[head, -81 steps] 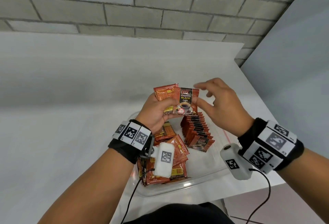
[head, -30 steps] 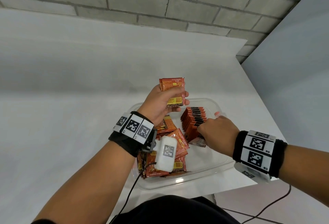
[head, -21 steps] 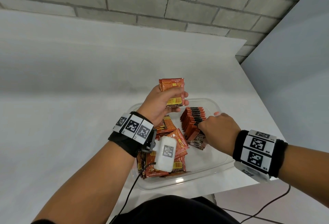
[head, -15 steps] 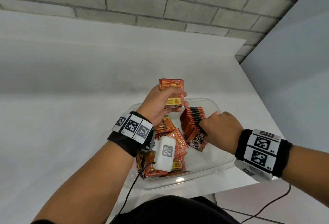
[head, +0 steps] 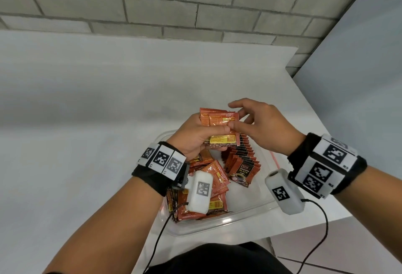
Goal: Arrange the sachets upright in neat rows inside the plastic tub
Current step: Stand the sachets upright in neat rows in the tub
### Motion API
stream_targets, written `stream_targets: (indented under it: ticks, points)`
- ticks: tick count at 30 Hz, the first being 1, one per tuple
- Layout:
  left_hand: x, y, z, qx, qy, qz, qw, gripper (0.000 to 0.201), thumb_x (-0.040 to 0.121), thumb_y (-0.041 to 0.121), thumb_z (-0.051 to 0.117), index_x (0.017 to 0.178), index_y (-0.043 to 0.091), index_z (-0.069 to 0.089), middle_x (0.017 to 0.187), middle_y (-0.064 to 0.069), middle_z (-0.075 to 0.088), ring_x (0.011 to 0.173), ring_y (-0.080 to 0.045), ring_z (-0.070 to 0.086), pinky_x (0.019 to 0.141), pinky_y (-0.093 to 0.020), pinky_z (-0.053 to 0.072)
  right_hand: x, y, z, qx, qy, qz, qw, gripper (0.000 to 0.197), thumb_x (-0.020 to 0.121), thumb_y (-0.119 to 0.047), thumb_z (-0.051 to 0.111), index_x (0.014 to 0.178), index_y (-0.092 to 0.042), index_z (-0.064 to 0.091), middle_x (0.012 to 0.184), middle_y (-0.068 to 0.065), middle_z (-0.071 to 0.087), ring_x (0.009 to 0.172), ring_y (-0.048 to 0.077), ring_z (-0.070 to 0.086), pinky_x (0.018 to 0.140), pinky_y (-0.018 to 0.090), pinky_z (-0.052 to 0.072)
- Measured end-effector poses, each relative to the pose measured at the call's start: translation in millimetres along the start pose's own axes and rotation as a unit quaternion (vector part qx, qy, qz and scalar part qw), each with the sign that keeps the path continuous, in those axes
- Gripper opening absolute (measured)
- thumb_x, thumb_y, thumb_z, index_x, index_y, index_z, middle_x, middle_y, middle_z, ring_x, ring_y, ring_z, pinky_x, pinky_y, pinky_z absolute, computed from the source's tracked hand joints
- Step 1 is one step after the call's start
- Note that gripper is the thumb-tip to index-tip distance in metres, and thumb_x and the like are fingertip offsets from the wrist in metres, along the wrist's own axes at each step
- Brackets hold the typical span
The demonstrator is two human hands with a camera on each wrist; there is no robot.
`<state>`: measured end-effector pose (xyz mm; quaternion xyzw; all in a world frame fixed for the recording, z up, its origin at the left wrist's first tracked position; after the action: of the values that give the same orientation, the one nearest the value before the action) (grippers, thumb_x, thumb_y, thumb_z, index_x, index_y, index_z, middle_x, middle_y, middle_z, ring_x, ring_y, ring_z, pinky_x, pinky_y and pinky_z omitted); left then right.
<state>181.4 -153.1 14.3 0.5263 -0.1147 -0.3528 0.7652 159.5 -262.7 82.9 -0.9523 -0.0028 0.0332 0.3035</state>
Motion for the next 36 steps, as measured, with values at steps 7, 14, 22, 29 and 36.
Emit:
stream_targets:
  ticks: [7,14,22,29,36]
  points:
    - [3,0,-6,-0.029,0.036,-0.024,0.999,0.042,0.072,0.047,0.059,0.097,0.014,0.064,0.079,-0.006,0.070,0.067,-0.017,0.067,0.056,-0.027,0.058,2,3,-25,0.072,0.121,-0.018,0.990,0.017,0.081,-0.019,0.073,0.078,-0.024,0.057,0.078,-0.005,0.065,0.062,0.008,0.056,0.061,0.017,0.044]
    - [5,2,-12,-0.108,0.064,-0.001,0.992,0.025,0.083,0.012,0.061,0.107,0.006,0.062,0.094,-0.013,0.070,0.084,-0.024,0.069,0.069,-0.035,0.059,-13,-14,0,-0.043,0.050,-0.143,0.988,0.013,0.073,-0.018,0.080,0.080,-0.014,0.070,0.087,-0.005,0.054,0.077,0.009,0.052,0.073,0.021,0.043]
    - [4,2,-12,-0.039,0.059,0.019,0.997,0.020,0.086,-0.001,0.060,0.101,0.012,0.065,0.090,-0.002,0.073,0.084,-0.018,0.070,0.076,-0.037,0.058,-7,-5,-12,-0.039,0.093,-0.095,0.990,0.043,0.085,-0.029,0.069,0.126,-0.020,0.058,0.113,-0.002,0.055,0.088,0.005,0.049,0.071,0.005,0.034]
    - [3,2,-8,-0.031,0.043,0.014,0.998,0.022,0.086,-0.004,0.059,0.098,0.013,0.065,0.088,-0.001,0.074,0.083,-0.016,0.070,0.074,-0.036,0.058,-1,11,-6,0.074,0.037,0.033,0.996,0.046,0.082,-0.028,0.072,0.122,-0.025,0.049,0.093,-0.004,0.065,0.072,0.008,0.063,0.062,0.014,0.048]
    - [3,5,-11,-0.063,0.053,0.024,0.996,0.025,0.086,-0.008,0.056,0.103,0.009,0.063,0.094,-0.007,0.073,0.088,-0.024,0.070,0.077,-0.041,0.059,-4,17,6,0.161,0.005,0.087,0.983,0.023,0.084,-0.010,0.067,0.097,-0.025,0.055,0.077,0.003,0.068,0.068,0.019,0.066,0.073,0.042,0.055]
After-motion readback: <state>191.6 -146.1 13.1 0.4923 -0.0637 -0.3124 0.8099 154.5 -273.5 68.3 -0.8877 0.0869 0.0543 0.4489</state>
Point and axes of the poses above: each hand's wrist, its own x-axis towards the middle knuckle, its own z-axis out of the palm, y = z × x, the point moved 8 cm from there along x, towards the middle knuckle
